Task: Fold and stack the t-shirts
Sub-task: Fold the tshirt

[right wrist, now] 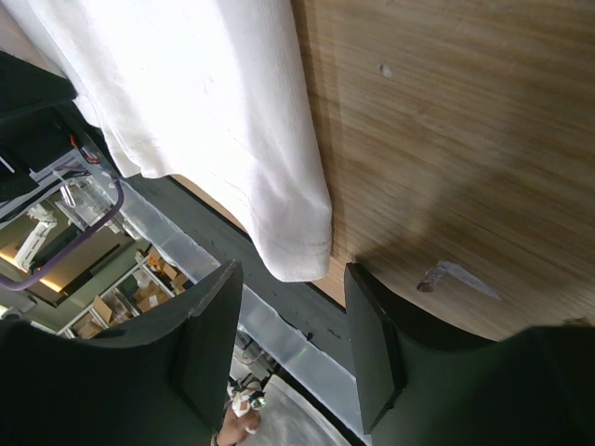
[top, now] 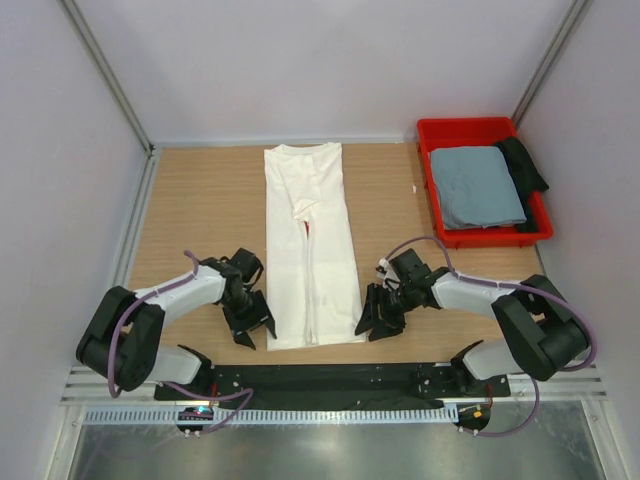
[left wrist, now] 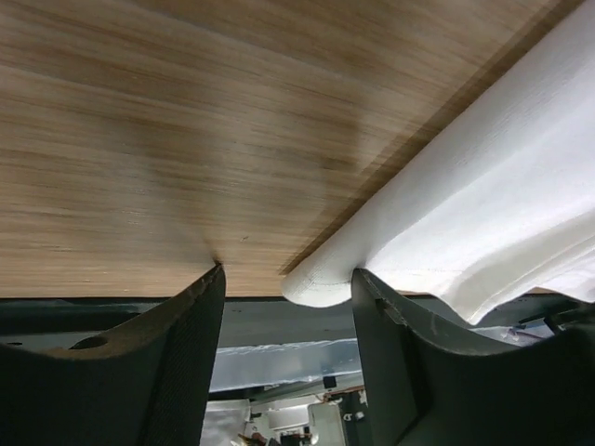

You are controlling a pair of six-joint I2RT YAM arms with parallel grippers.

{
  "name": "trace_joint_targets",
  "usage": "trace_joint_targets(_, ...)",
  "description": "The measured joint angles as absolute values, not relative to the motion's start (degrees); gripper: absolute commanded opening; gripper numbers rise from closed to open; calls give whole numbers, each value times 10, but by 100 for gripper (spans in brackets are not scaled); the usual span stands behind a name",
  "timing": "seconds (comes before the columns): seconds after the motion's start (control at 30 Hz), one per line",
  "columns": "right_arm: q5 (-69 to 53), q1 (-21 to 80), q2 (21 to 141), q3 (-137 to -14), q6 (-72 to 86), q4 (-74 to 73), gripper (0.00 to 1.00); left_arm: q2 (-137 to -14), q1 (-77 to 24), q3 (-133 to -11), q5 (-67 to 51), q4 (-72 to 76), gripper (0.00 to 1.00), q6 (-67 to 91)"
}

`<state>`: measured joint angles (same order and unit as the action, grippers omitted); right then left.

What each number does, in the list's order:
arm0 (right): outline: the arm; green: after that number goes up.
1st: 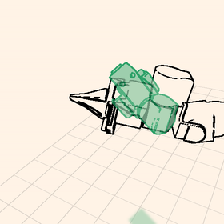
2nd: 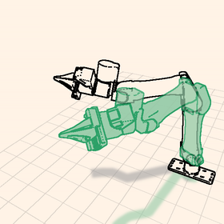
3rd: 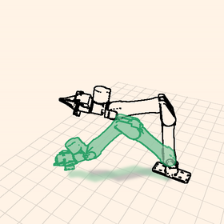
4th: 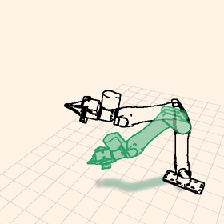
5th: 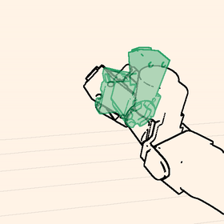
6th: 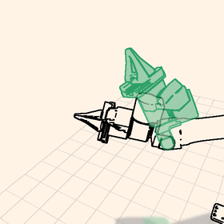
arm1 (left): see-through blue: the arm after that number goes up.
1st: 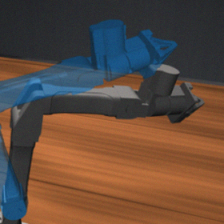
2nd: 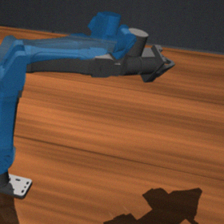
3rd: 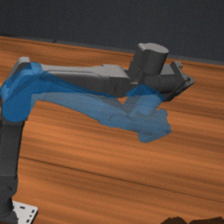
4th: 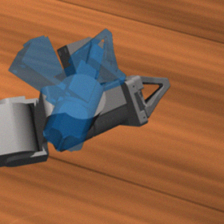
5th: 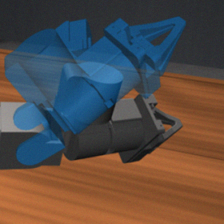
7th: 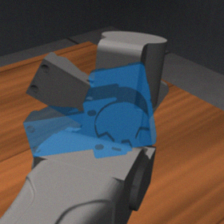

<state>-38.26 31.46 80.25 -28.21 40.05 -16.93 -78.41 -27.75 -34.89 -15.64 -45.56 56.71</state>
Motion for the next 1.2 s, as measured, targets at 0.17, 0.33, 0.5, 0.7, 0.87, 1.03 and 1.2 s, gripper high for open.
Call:
trace_joint_targets(0.17, -383, 314, 803, -278, 415, -163, 52, -777, -277, -336, -173, -451, 56, 585)
trace_joint_targets(0.33, -381, 315, 803, -274, 429, -155, 50, -772, -277, -321, -190, -448, 53, 600)
trace_joint_targets(0.5, -380, 315, 807, -274, 438, -148, 50, -771, -277, -306, -212, -444, 51, 616)
trace_joint_targets(0.7, -383, 316, 810, -274, 442, -140, 50, -761, -278, -296, -219, -439, 52, 628)
trace_joint_targets(0.87, -388, 316, 815, -274, 444, -133, 50, -738, -283, -296, -196, -439, 47, 626)
trace_joint_targets(1.03, -394, 316, 821, -274, 446, -126, 50, -724, -284, -302, -165, -432, 47, 614)
trace_joint_targets(1.2, -398, 316, 825, -274, 446, -122, 50, -708, -284, -298, -159, -404, 46, 608)
